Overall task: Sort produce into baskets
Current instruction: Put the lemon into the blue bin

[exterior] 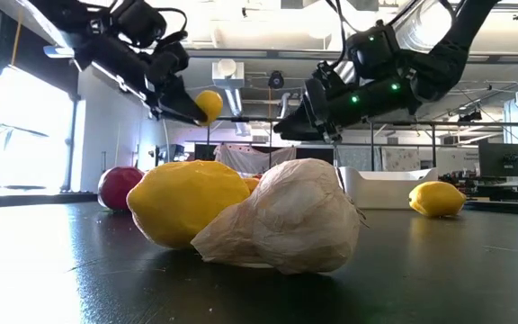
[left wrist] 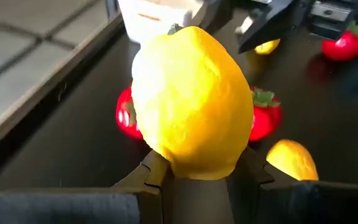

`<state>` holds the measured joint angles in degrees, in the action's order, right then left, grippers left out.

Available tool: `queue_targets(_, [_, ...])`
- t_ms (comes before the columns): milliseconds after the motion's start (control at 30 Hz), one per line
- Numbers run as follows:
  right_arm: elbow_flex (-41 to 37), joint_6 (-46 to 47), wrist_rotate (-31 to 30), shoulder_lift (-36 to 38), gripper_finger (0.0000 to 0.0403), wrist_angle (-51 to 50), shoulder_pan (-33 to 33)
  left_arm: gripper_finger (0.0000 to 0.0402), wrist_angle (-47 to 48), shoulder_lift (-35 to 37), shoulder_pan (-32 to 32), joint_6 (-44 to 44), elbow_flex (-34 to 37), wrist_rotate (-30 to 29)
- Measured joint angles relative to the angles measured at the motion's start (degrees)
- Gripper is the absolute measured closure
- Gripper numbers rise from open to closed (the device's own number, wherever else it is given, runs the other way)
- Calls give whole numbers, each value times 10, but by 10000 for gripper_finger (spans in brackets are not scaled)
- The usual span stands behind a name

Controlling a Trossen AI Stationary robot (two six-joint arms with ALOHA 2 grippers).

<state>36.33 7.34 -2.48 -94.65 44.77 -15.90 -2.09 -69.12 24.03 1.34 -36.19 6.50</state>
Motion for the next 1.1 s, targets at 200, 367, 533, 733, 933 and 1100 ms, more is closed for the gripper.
queue_targets(200, [41,26,2,0,169,-24,0,320,-153,-29,19,19,27,109])
queue_targets(367, [96,28,4,0,134,-100,0,320,-227,-72,50,15,29,196])
queue_targets(533, [146,14,4,0,113,-171,-2,320,-293,-117,71,3,29,255])
queue_targets(733, [178,-10,52,0,109,-212,-16,320,-375,-146,102,-14,29,310])
queue_targets(933, [181,-3,124,0,109,-172,-46,320,-433,-183,121,-22,29,354])
queue_targets(1100, [181,-18,128,0,109,-140,-47,320,-447,-215,116,-24,18,355])
